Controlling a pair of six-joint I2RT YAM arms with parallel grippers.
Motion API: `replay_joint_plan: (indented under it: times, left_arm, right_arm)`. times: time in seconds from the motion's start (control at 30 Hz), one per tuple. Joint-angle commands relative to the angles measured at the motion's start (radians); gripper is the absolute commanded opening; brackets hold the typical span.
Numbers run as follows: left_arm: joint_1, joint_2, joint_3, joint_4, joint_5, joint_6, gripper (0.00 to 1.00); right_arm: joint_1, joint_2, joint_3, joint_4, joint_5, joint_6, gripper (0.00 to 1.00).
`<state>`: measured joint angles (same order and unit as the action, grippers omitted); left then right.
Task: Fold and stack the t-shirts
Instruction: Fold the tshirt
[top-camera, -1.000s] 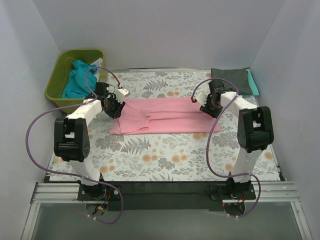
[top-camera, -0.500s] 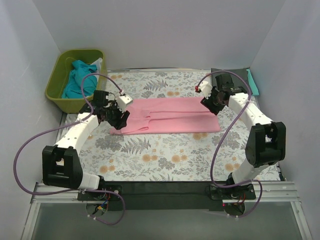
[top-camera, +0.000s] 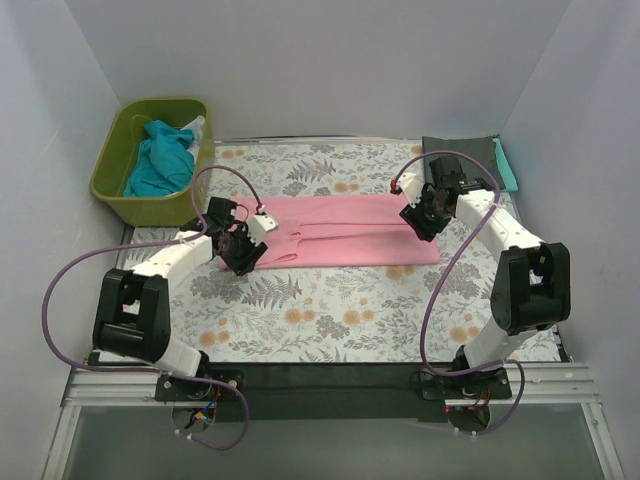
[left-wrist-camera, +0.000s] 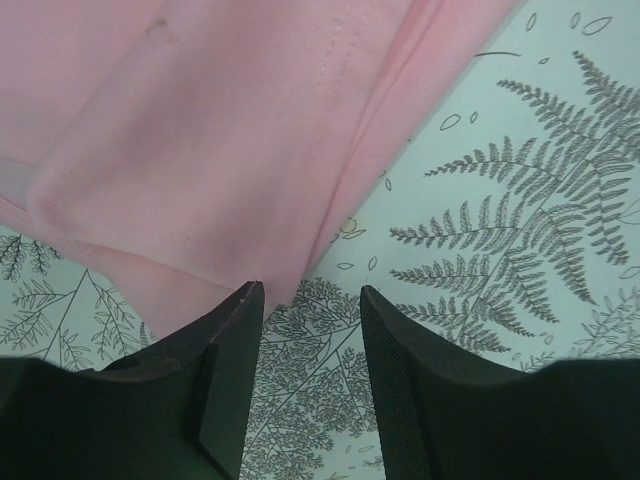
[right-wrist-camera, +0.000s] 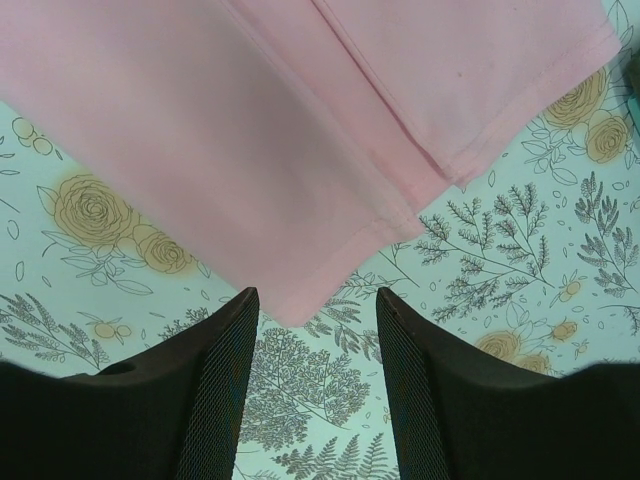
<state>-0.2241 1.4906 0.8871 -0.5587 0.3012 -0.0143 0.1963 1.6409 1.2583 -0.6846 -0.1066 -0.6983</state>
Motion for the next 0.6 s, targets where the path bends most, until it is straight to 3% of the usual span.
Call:
replay_joint_plan:
  times: [0.0, 0.2, 0.57]
  left_arm:
    - [-0.003, 0.003, -0.016, 0.059, -0.056, 0.051, 0.41]
    - [-0.001, 0.034, -0.011, 0.075, -0.079, 0.077, 0.38]
    - [-0.001, 0.039, 0.013, 0.091, -0.083, 0.083, 0.07]
  right_arm:
    - [-0.006, -0.009, 0.003, -0.012, -0.016, 0.01, 0.49]
    - [-0.005, -0.003, 0.004, -0.015, -0.015, 0.008, 0.49]
    - [-0.005, 0.004, 0.009, -0.013, 0.001, -0.001, 0.48]
